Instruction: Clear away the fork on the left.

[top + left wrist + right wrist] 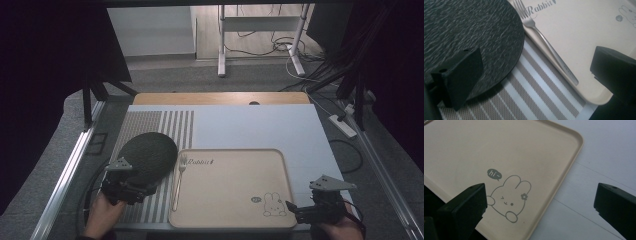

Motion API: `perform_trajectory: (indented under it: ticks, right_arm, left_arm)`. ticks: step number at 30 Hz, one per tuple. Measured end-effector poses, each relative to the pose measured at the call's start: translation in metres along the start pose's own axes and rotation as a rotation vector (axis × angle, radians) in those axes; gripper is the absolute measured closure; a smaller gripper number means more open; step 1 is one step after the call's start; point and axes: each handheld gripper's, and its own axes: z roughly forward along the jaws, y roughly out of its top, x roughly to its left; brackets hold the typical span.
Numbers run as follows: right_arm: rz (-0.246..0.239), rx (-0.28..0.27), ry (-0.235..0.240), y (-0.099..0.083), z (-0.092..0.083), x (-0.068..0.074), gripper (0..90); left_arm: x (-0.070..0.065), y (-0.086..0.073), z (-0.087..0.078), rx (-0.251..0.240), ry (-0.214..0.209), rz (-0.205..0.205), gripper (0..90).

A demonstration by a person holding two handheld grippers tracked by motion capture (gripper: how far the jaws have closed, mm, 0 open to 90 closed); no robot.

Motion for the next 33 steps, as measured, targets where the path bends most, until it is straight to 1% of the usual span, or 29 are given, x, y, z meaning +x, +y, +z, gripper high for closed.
perform_trajectory:
  ticks: [6, 13, 16, 22, 27, 33]
  right_arm:
    - [0.003, 0.000, -0.001, 0.000, 0.000, 0.000, 0.0]
    - [0.005, 0.004, -0.003, 0.000, 0.001, 0.000, 0.0]
    - [0.007, 0.004, -0.004, 0.000, 0.001, 0.000, 0.0]
    - [0.015, 0.007, -0.013, 0.000, 0.001, -0.001, 0.0]
    - [0.026, 0.009, -0.019, 0.000, 0.001, -0.002, 0.0]
    - [0.026, 0.013, -0.024, 0.000, 0.001, -0.001, 0.0]
  left_arm:
    - [-0.002, -0.012, -0.011, -0.009, 0.021, -0.025, 0.0]
    - [-0.003, -0.023, -0.021, -0.021, 0.036, -0.035, 0.0]
    - [-0.004, -0.028, -0.024, -0.019, 0.046, -0.039, 0.0]
    - [-0.009, -0.032, -0.030, -0.034, 0.065, -0.027, 0.0]
    - [-0.015, -0.035, -0.034, -0.028, 0.090, -0.012, 0.0]
    - [-0.022, -0.041, -0.040, -0.049, 0.118, 0.015, 0.0]
